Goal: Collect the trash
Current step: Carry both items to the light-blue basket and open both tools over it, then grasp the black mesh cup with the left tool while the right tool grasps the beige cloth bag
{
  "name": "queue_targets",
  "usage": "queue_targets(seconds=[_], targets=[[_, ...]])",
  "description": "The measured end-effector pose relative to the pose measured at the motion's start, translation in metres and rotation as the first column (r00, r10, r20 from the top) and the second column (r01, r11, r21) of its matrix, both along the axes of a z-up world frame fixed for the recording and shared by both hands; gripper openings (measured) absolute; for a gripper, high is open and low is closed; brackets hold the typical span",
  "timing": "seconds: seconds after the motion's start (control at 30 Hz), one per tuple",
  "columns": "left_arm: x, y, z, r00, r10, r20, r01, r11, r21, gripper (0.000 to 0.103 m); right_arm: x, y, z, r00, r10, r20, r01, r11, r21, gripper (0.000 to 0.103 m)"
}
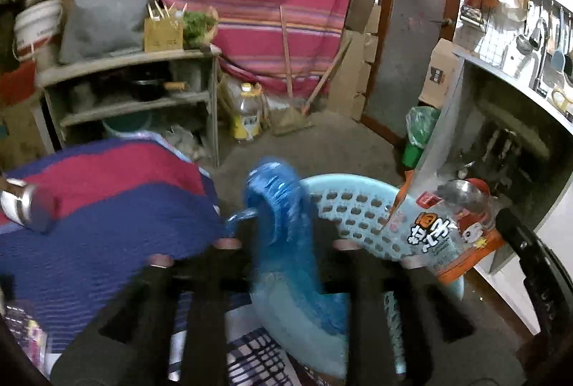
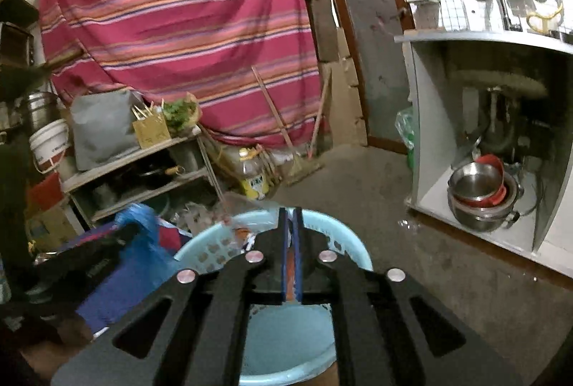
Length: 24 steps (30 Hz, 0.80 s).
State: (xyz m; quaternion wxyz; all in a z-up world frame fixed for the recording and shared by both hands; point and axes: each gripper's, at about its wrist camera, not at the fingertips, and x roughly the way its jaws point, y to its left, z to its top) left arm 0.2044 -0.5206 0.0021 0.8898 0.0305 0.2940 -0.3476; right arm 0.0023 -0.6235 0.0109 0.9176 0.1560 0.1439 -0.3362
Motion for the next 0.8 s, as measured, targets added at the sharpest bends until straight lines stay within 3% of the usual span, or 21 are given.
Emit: queue_targets(seconds=[0.07,0.2,0.23,0.27,0.3,0.33,0.57,0.73,0.8], targets=[[0.002,0.007,-0.004,1.0,0.023,0.0,-0.023,1.0,-0.019,0.057,0.001,0.002,-0.002,1.0,-0.01,-0.02,0.01,1.0,-0.01,0.005],[0.004,0.031,0.003,0.998,0.059,0.002,-0.059,0.998,-0.034,0.058,-0.002,0.009,-0.001,1.0,-0.022,-0.013,0.022,1.0,-0.013,0.005],[0.004,0.041,0.008,0.997,0.071,-0.001,-0.071,0.997,-0.039,0.058,-0.002,0.008,-0.001,1.0,-0.024,-0.013,0.024,1.0,-0.017,0.014],[0.004,0.05,0.013,0.997,0.074,-0.004,-0.074,0.997,-0.035,0.058,-0.001,0.008,0.0,0.999,-0.038,-0.013,0.038,0.999,-0.009,0.048],[0.004,0.059,0.019,0.997,0.08,0.006,-0.08,0.996,-0.029,0.059,-0.002,0.008,-0.002,0.999,-0.035,-0.001,0.035,0.999,0.016,0.071],[0.002,0.072,0.025,0.996,0.086,0.023,-0.086,0.996,-0.028,0.059,-0.003,0.009,-0.003,1.0,-0.02,0.016,0.019,0.999,0.029,0.079],[-0.014,0.197,0.072,0.972,0.202,0.12,-0.205,0.979,0.012,0.059,-0.001,0.036,0.014,1.0,-0.007,0.015,0.007,1.0,-0.028,0.077],[-0.02,0.328,0.094,0.907,0.386,0.169,-0.398,0.917,0.04,0.061,0.019,0.095,0.055,0.996,0.092,0.021,-0.089,0.987,-0.131,0.077],[-0.019,0.386,0.1,0.863,0.471,0.185,-0.483,0.875,0.029,0.074,0.03,0.122,0.072,0.99,0.138,0.025,-0.132,0.978,-0.163,0.077]])
